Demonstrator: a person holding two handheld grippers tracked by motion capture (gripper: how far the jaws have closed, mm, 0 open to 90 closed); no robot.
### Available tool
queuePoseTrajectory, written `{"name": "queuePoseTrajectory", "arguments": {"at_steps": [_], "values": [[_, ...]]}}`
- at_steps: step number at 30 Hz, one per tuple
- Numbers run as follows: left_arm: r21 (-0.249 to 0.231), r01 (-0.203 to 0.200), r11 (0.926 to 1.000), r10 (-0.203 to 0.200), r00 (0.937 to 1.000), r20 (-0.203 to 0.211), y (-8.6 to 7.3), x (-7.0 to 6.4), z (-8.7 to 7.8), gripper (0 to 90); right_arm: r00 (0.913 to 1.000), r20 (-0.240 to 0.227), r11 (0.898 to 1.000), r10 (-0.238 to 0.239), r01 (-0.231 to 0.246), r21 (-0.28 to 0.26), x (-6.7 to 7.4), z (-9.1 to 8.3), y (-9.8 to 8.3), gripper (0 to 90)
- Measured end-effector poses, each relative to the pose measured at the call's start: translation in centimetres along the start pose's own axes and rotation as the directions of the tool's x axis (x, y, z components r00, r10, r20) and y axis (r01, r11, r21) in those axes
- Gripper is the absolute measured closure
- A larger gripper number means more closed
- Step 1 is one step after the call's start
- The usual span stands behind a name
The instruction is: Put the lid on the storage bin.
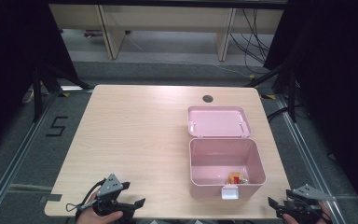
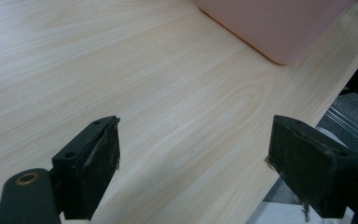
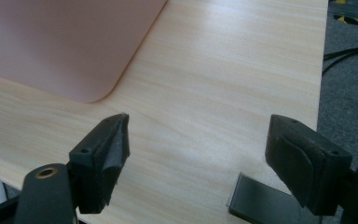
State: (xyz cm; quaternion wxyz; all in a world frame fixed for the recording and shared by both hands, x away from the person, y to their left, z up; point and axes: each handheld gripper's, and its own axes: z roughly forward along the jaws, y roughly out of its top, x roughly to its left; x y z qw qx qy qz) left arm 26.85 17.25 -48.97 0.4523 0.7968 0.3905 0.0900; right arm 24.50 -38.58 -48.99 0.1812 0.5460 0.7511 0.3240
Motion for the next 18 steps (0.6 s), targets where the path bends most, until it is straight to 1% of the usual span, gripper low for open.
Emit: {"name": "queuePoseTrajectory", "arguments": {"at_steps": [1,2,3,5,6,8,9,10,11,12,13,14,15,16,17,18], "values": [[0.002,-0.008,1.0,0.008,1.0,-0.002,0.4,-0.1,0.1,16.0,1.0,0.004,1.0,-0.009,0.009,0.001,-0.1,0.0,0.0,22.9],[0.002,-0.008,1.0,0.008,1.0,-0.002,0.4,-0.1,0.1,16.0,1.0,0.004,1.0,-0.009,0.009,0.001,-0.1,0.0,0.0,22.9],[-0.004,-0.016,0.9999,0.016,0.9999,-0.005,1.0,-0.2,0.4,16.0,0.9989,0.015,0.999,-0.045,0.045,0.005,-0.4,-0.1,0.0,22.8],[-0.011,-0.02,0.9997,0.02,0.9997,0.013,1.6,-0.2,0.6,16.1,0.999,0.013,0.999,-0.042,0.042,0.007,-0.4,-0.1,0.0,22.8],[-0.005,-0.028,0.9996,0.028,0.9995,0.015,1.9,-0.2,0.7,16.1,0.9993,0.009,0.999,-0.037,0.037,0.006,-0.3,-0.1,0.0,22.9],[-0.012,-0.023,0.9996,0.024,0.9996,0.015,2.2,-0.3,0.8,16.3,0.9993,0.009,0.999,-0.037,0.037,0.005,-0.3,0.0,0.0,23.2],[-0.02,-0.027,0.9994,0.027,0.9995,0.016,2.8,-0.3,1.0,16.4,0.9993,0.008,0.999,-0.037,0.037,0.001,-0.4,0.0,0.0,24.5],[-0.02,-0.027,0.9994,0.027,0.9995,0.016,2.8,-0.3,1.0,16.5,0.9993,0.008,0.999,-0.037,0.037,0.001,-0.4,0.0,0.0,24.5],[-0.027,-0.02,0.9994,0.021,0.9994,0.028,3.2,-0.3,1.2,16.5,0.9996,-0.012,1.0,-0.027,0.027,0.002,-0.3,0.2,-0.1,24.3],[-0.029,-0.019,0.9994,0.02,0.9993,0.032,3.6,-0.3,1.3,16.5,0.9996,-0.012,1.0,-0.027,0.027,0.002,-0.3,0.2,-0.1,24.3],[-0.029,-0.025,0.9993,0.026,0.9992,0.032,4.0,-0.3,1.5,16.5,0.9996,-0.02,1.0,-0.018,0.019,0.015,-0.3,0.2,-0.1,24.3],[-0.031,-0.032,0.999,0.033,0.999,0.031,4.8,-0.4,1.8,16.8,0.9997,-0.013,1.0,-0.023,0.023,0.013,-0.3,0.1,-0.1,24.3],[-0.036,-0.031,0.9989,0.032,0.9985,0.045,5.2,-0.4,2.0,17.0,0.9997,-0.017,1.0,-0.018,0.018,0.015,-0.2,0.1,-0.1,24.3],[-0.043,-0.03,0.9986,0.032,0.9983,0.049,5.6,-0.6,2.2,17.1,0.9997,-0.018,1.0,-0.017,0.017,0.015,-0.2,0.1,-0.1,24.3],[-0.051,-0.028,0.9983,0.03,0.9984,0.048,6.0,-0.7,2.2,17.3,0.9993,-0.031,1.0,-0.021,0.022,0.011,-0.4,0.2,-0.1,24.3],[-0.051,-0.028,0.9983,0.03,0.9984,0.048,6.0,-0.7,2.2,17.5,0.9993,-0.031,1.0,-0.021,0.022,0.011,-0.4,0.2,-0.1,24.3]]}}
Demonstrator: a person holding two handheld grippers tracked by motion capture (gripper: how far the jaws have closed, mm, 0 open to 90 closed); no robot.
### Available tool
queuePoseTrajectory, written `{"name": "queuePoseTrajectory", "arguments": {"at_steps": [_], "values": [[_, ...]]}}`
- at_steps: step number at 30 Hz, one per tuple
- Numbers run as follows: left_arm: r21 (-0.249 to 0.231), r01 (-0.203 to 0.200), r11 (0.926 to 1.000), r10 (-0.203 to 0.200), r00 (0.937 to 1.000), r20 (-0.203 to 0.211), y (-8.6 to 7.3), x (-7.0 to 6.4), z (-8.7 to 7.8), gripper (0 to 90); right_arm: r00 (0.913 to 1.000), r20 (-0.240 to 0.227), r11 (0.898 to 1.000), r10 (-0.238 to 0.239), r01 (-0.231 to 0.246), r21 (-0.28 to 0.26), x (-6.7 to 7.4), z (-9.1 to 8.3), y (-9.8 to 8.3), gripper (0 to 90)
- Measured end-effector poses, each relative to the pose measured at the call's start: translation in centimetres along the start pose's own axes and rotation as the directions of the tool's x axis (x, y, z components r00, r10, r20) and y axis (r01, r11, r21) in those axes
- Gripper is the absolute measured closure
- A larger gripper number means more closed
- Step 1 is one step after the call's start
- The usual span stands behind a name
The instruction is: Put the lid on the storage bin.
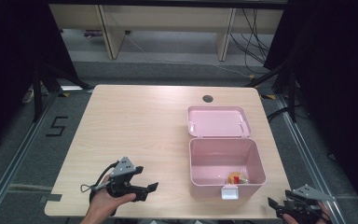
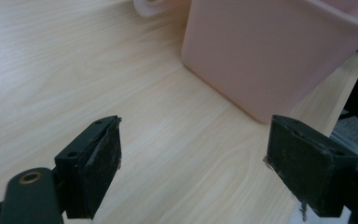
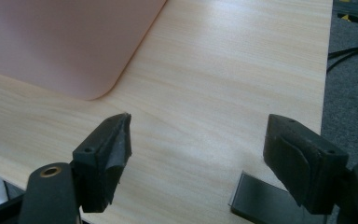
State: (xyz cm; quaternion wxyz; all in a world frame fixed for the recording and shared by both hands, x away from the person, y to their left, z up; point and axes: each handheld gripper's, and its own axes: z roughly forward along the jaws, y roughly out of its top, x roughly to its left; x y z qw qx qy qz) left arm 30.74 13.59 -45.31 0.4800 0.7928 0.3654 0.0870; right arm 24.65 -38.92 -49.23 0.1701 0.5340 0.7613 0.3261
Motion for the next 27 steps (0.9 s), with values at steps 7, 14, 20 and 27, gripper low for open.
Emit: {"name": "queuePoseTrajectory", "arguments": {"at_steps": [7,14,20,27], "values": [[0.002,-0.007,1.0,0.007,0.9993,0.037,3.0,0.0,0.7,21.3,0.9999,0.011,1.0,0.004,-0.004,-0.03,-0.1,0.1,-0.1,24.8],[0.0,0.008,1.0,-0.008,0.9987,0.051,5.0,0.0,1.3,25.4,0.9996,0.028,0.999,-0.005,0.006,-0.033,-0.2,0.0,-0.1,24.8],[0.026,-0.014,0.9996,0.013,0.9988,0.048,7.0,-0.2,2.5,29.1,0.9993,0.003,0.999,0.036,-0.036,-0.027,0.1,0.1,-0.3,24.7],[0.056,-0.045,0.9974,0.043,0.9982,0.042,9.2,-1.1,4.0,32.9,0.9998,0.017,0.999,-0.012,0.013,-0.03,-0.2,0.2,-0.2,24.8]]}}
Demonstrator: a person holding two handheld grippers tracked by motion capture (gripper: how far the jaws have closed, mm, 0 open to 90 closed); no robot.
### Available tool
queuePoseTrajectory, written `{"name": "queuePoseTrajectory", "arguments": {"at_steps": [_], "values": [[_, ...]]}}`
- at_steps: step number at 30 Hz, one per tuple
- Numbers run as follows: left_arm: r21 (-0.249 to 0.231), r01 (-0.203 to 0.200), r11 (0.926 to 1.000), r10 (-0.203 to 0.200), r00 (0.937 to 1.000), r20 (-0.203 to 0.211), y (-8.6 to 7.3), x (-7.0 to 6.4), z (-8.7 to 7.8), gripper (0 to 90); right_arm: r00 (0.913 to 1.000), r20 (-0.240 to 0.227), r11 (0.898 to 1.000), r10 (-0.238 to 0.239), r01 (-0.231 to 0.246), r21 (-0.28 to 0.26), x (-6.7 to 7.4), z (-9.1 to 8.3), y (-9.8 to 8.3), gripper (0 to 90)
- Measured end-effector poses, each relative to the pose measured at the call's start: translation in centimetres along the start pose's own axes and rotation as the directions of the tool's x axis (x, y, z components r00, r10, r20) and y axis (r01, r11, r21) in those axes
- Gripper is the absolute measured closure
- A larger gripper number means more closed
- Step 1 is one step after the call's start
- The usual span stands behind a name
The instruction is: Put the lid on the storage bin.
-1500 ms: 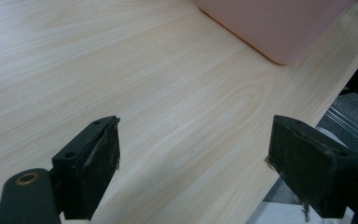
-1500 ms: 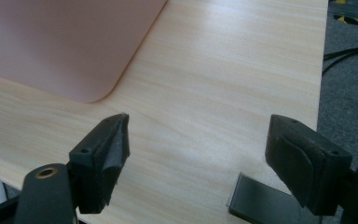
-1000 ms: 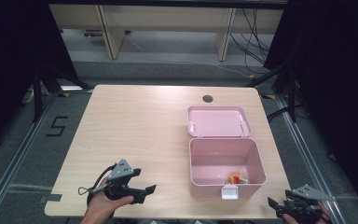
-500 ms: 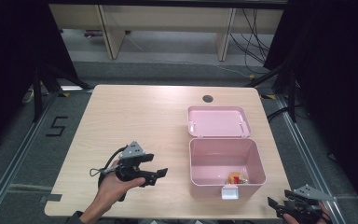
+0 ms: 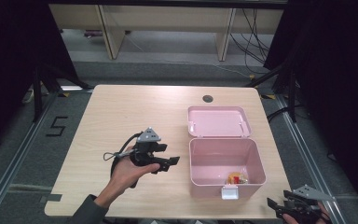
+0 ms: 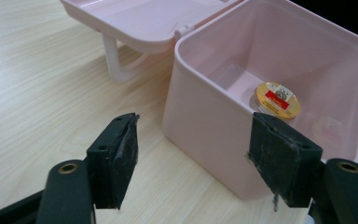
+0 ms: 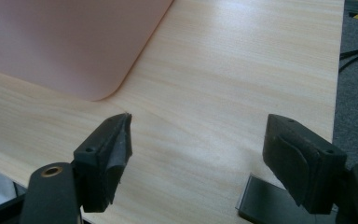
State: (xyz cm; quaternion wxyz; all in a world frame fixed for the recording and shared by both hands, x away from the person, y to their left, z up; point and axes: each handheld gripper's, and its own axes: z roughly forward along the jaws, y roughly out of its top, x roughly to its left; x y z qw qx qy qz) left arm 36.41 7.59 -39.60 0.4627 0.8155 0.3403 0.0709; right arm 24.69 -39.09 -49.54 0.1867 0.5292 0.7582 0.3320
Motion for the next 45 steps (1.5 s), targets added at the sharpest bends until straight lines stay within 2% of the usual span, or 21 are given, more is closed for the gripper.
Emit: {"name": "queuePoseTrajectory", "arguments": {"at_steps": [2,3,4,6,9,10,13,14,15,20,25,26,27,28,29,31,37,39,40,43,45], "values": [[0.013,-0.013,0.9998,0.013,0.9999,0.007,0.8,0.0,0.3,34.0,1.0,0.003,1.0,-0.003,0.003,-0.001,0.0,0.0,0.0,24.7],[0.008,-0.009,0.9999,0.009,1.0,0.001,1.2,-0.1,0.5,34.2,0.999,-0.016,0.999,0.041,-0.041,0.004,0.3,0.1,-0.1,24.7],[0.017,-0.023,0.9996,0.023,0.9997,-0.004,1.5,0.0,0.7,34.3,1.0,-0.003,1.0,-0.001,0.001,0.0,0.0,0.0,0.0,24.8],[0.013,-0.01,0.9999,0.011,0.9998,-0.014,2.2,0.2,1.1,35.1,0.9996,-0.025,1.0,0.014,-0.014,0.006,0.1,0.2,0.0,24.7],[0.032,-0.021,0.9993,0.022,0.9996,-0.017,2.9,0.4,1.9,36.4,0.9998,-0.018,1.0,0.004,-0.004,0.0,0.0,0.1,-0.1,24.7],[0.039,-0.021,0.999,0.022,0.9996,-0.017,3.0,0.4,2.1,36.8,0.9977,-0.02,0.998,0.064,-0.064,0.014,0.4,0.0,-0.1,24.7],[0.049,-0.014,0.9987,0.014,0.9998,-0.015,3.4,0.4,2.9,39.3,0.9991,-0.018,0.999,0.04,-0.04,0.0,0.2,0.1,-0.1,24.7],[0.058,-0.012,0.9982,0.013,0.9998,-0.014,3.7,0.5,3.2,39.3,0.9998,-0.018,1.0,0.008,-0.008,-0.004,-0.1,0.1,-0.1,24.6],[0.067,-0.009,0.9977,0.01,0.9999,-0.011,4.0,0.6,3.7,41.5,0.9987,-0.023,0.999,0.045,-0.045,0.003,0.2,0.1,-0.1,24.7],[0.09,-0.008,0.9959,0.009,0.9999,-0.01,4.7,0.6,4.8,45.4,0.9997,-0.022,1.0,0.014,-0.014,-0.005,-0.1,0.1,-0.1,24.7],[0.1,-0.006,0.995,0.007,0.9999,-0.01,5.2,0.5,5.6,49.2,0.9993,-0.029,1.0,0.021,-0.022,-0.004,0.0,0.2,-0.2,24.6],[0.098,-0.011,0.9951,0.013,0.9998,-0.015,5.2,0.4,5.8,49.8,0.9996,-0.027,1.0,-0.004,0.004,-0.005,-0.2,0.2,-0.1,24.6],[0.109,-0.015,0.9939,0.017,0.9998,-0.014,5.3,0.5,5.9,50.6,0.9987,-0.024,0.999,0.045,-0.045,-0.005,0.1,0.2,-0.2,24.7],[0.115,-0.011,0.9933,0.012,0.9998,-0.013,5.3,0.5,6.1,51.0,0.9982,-0.029,0.999,0.053,-0.053,0.003,0.1,0.2,-0.2,24.6],[0.124,-0.016,0.9921,0.017,0.9998,-0.011,5.3,0.5,6.3,51.8,0.9999,-0.012,1.0,0.003,-0.003,-0.004,-0.2,0.1,-0.1,24.6],[0.13,-0.018,0.9913,0.021,0.9996,-0.02,5.4,0.5,6.7,53.8,0.9992,-0.034,1.0,0.02,-0.02,-0.004,-0.1,0.2,-0.1,24.6],[0.152,-0.04,0.9876,0.046,0.9981,-0.04,5.5,0.3,7.5,58.8,0.9992,-0.033,1.0,0.022,-0.023,-0.003,-0.1,0.2,-0.1,24.6],[0.153,-0.039,0.9875,0.044,0.9984,-0.035,5.5,0.3,7.7,61.0,0.9999,-0.013,1.0,0.005,-0.005,-0.008,-0.2,0.1,-0.1,24.6],[0.163,-0.039,0.9858,0.046,0.9984,-0.035,5.5,0.3,7.9,62.1,0.9982,-0.028,0.999,0.053,-0.053,0.006,0.1,0.2,-0.1,24.6],[0.175,-0.039,0.9839,0.046,0.9981,-0.041,5.5,0.1,8.2,64.6,0.9986,-0.032,0.999,0.041,-0.041,0.005,0.1,0.3,-0.1,24.7],[0.187,-0.044,0.9814,0.054,0.9975,-0.046,5.4,0.0,8.3,66.0,0.9994,-0.034,1.0,0.003,-0.003,0.0,-0.2,0.4,-0.1,24.7]]}}
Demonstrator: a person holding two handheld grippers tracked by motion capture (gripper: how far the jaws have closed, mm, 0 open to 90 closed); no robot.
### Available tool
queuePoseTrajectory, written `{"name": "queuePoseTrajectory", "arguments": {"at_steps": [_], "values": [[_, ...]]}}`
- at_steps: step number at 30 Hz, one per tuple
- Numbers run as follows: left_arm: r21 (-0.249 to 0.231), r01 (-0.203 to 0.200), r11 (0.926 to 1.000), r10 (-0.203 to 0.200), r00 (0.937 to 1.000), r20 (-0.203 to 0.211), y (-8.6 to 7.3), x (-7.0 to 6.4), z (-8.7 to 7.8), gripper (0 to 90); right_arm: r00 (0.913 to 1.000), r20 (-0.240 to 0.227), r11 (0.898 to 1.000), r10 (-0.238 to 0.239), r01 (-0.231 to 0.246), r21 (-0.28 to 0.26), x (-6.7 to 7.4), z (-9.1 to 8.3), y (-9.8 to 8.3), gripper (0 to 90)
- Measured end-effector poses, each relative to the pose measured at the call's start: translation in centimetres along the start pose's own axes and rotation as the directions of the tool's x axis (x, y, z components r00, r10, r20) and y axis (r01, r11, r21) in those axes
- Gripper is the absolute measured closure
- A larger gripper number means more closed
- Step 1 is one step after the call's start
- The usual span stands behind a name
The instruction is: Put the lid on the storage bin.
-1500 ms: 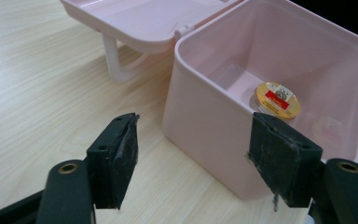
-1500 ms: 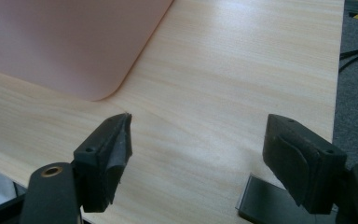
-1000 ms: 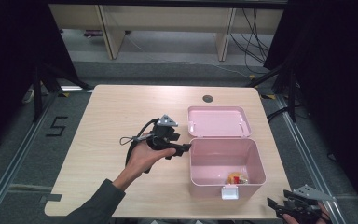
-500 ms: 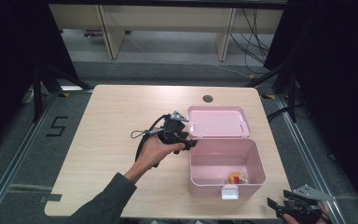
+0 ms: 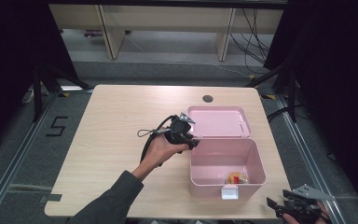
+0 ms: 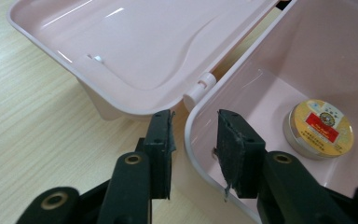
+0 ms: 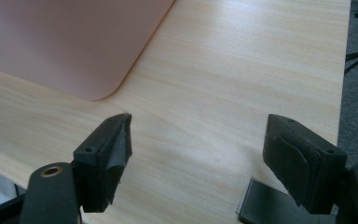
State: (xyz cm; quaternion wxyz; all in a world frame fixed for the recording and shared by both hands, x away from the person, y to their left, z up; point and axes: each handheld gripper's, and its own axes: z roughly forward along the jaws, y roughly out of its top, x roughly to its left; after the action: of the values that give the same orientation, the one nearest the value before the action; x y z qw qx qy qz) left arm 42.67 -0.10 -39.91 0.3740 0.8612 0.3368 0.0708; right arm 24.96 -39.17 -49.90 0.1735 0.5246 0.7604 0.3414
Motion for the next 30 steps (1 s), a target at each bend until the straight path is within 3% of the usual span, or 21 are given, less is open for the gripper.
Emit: {"name": "queuePoseTrajectory", "arguments": {"at_steps": [2,3,4,6,7,8,11,12,13,16,18,20,21,23,24,25,28,29,30], "values": [[0.004,-0.002,1.0,0.002,1.0,-0.003,0.0,0.0,0.1,67.9,0.9998,0.018,1.0,-0.009,0.009,-0.002,0.0,-0.2,0.0,24.8],[0.024,-0.014,0.9996,0.015,0.9999,-0.008,0.0,0.0,0.2,68.6,0.9999,-0.007,1.0,0.014,-0.014,0.002,0.1,0.0,0.0,24.8],[0.029,-0.013,0.9995,0.013,0.9999,-0.01,0.0,0.0,0.3,69.4,0.9998,0.019,1.0,-0.008,0.008,0.0,-0.1,-0.1,0.1,24.8],[0.027,-0.018,0.9995,0.019,0.9997,-0.014,0.0,0.0,0.4,70.3,0.9998,0.019,1.0,-0.004,0.004,0.005,0.0,-0.1,0.1,24.8],[0.021,-0.014,0.9997,0.014,0.9998,-0.014,0.0,-0.2,0.6,71.4,0.9994,-0.002,0.999,0.034,-0.034,0.011,0.3,0.0,0.1,24.8],[0.021,-0.014,0.9997,0.014,0.9998,-0.014,0.0,-0.2,0.6,72.8,0.9994,-0.002,0.999,0.034,-0.034,0.011,0.3,0.0,0.1,24.8],[0.025,-0.014,0.9996,0.015,0.9995,-0.027,0.0,-0.3,0.7,77.1,0.9998,0.001,1.0,0.019,-0.019,0.01,0.1,0.1,0.6,24.9],[0.027,-0.023,0.9994,0.023,0.9992,-0.032,0.1,-0.4,0.7,78.6,0.9995,0.008,1.0,-0.029,0.029,0.006,-0.2,0.0,0.8,25.0],[0.043,-0.043,0.9981,0.045,0.9984,-0.035,0.1,-0.4,0.6,78.7,0.9999,0.008,1.0,0.01,-0.01,0.008,-0.1,0.0,1.0,25.1],[0.029,-0.036,0.9989,0.037,0.998,-0.051,0.1,-0.6,0.7,78.9,0.9989,0.027,0.999,-0.039,0.04,-0.001,-0.8,0.0,2.1,25.1],[0.027,-0.039,0.9989,0.04,0.9975,-0.058,0.1,-0.7,0.7,78.9,0.9995,0.014,1.0,-0.029,0.029,0.005,-0.9,0.1,2.6,25.3],[0.022,-0.041,0.9989,0.043,0.9967,-0.069,0.0,-0.8,0.7,79.0,0.9999,0.008,1.0,-0.007,0.007,0.012,-1.4,0.2,4.1,25.5],[0.022,-0.042,0.9989,0.043,0.9966,-0.07,0.0,-0.8,0.7,79.0,0.9992,0.008,0.999,-0.039,0.039,0.007,-1.8,0.3,4.7,25.5],[0.022,-0.043,0.9988,0.044,0.9965,-0.07,0.0,-0.8,0.7,79.0,0.9993,0.006,0.999,-0.036,0.036,0.012,-2.2,0.3,6.1,25.7],[0.022,-0.043,0.9988,0.044,0.9965,-0.07,0.0,-0.8,0.7,79.0,0.9997,0.012,0.999,0.02,-0.021,0.038,-2.0,0.2,6.7,26.0],[0.025,-0.038,0.999,0.04,0.9971,-0.066,0.0,-0.8,0.7,79.0,0.9997,0.007,0.999,-0.024,0.023,0.037,-2.5,0.4,7.4,26.2],[0.018,-0.04,0.9991,0.041,0.9965,-0.073,0.0,-0.8,0.7,79.0,0.9999,0.012,0.999,-0.006,0.006,0.035,-2.7,0.7,8.8,26.5],[0.021,-0.041,0.9989,0.043,0.9965,-0.072,0.0,-0.8,0.7,79.0,0.9999,-0.012,0.999,0.003,-0.003,0.043,-2.9,1.1,10.2,27.4],[0.016,-0.04,0.9991,0.041,0.9965,-0.073,0.0,-0.8,0.7,79.0,0.9998,-0.009,0.999,-0.017,0.018,0.039,-3.1,1.4,10.8,27.8]]}}
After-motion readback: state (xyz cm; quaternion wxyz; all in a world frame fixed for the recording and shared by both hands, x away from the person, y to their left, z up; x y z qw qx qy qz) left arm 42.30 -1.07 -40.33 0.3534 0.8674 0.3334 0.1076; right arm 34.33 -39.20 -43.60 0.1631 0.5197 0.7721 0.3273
